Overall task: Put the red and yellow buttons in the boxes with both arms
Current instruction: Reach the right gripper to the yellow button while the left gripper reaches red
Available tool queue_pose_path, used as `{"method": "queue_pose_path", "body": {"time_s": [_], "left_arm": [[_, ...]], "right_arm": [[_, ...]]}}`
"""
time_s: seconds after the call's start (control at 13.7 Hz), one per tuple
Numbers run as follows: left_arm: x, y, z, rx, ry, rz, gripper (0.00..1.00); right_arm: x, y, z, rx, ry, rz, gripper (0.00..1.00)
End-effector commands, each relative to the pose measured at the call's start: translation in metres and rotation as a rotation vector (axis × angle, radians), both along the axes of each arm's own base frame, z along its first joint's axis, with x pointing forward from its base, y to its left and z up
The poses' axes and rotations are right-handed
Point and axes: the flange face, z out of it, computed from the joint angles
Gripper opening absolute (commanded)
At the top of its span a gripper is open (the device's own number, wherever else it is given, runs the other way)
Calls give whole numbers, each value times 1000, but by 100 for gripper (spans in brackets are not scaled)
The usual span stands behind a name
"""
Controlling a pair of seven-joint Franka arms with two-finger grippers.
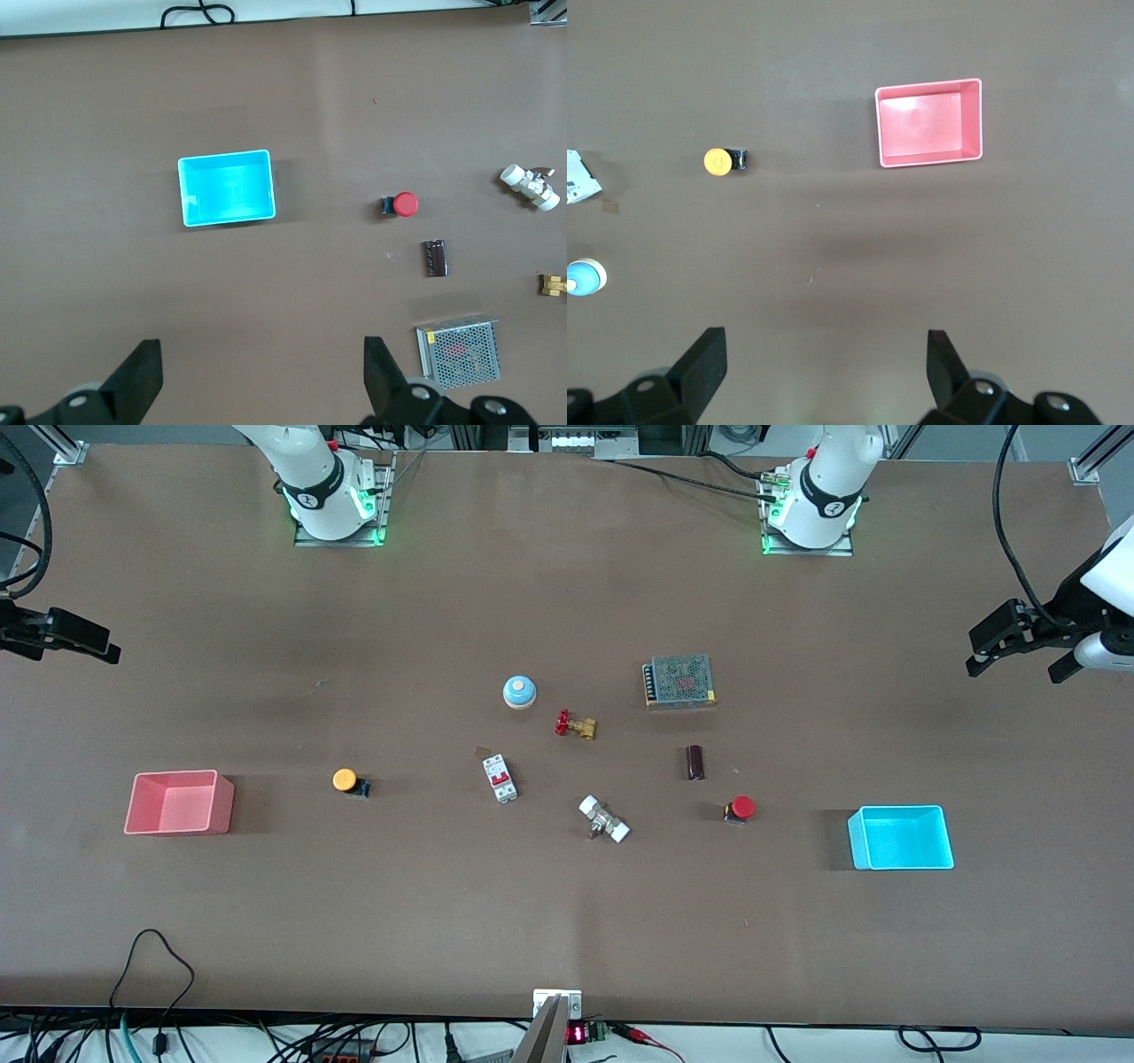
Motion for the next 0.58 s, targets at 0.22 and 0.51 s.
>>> {"method": "queue_pose_path", "body": {"time_s": [0.22,0.51], "left_arm": [[7,-5,-5,-6,9,8,100],[38,-45,-56,-27,39,43,100]], "right_arm": [[0,9,-9,1,15,25,100],[48,57,-103,-11,81,92,100]]}}
